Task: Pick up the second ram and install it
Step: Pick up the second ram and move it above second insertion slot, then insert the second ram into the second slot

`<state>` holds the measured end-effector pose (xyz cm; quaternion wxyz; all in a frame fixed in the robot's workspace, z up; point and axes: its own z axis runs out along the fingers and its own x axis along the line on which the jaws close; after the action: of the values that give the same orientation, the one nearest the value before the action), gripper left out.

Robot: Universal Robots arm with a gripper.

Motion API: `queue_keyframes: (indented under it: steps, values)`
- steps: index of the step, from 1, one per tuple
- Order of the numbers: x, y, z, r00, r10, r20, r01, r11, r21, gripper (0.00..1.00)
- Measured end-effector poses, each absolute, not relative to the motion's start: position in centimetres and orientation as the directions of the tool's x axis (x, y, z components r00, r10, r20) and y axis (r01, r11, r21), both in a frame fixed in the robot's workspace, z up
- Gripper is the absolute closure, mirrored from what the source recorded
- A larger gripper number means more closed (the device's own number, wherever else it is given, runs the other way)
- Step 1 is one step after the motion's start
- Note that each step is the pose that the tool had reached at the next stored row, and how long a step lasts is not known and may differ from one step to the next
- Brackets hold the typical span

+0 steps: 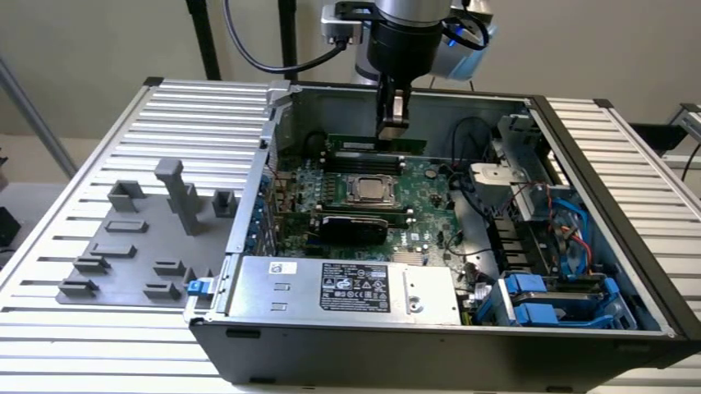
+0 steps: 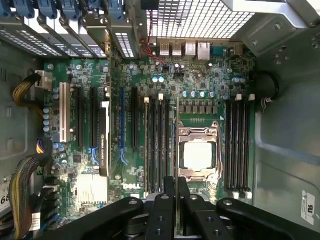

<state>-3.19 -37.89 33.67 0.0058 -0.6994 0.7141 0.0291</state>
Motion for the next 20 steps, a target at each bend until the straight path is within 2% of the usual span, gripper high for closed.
queue_keyframes:
  steps: [12,20]
  values:
    - [-3.2,-37.9,33.7,-0.021,-0.999,-0.049,-0.999,0.020,0.034,0.86]
    - [-3.6,-37.9,32.3,-0.023,-0.999,-0.049,-0.999,0.021,0.033,0.86]
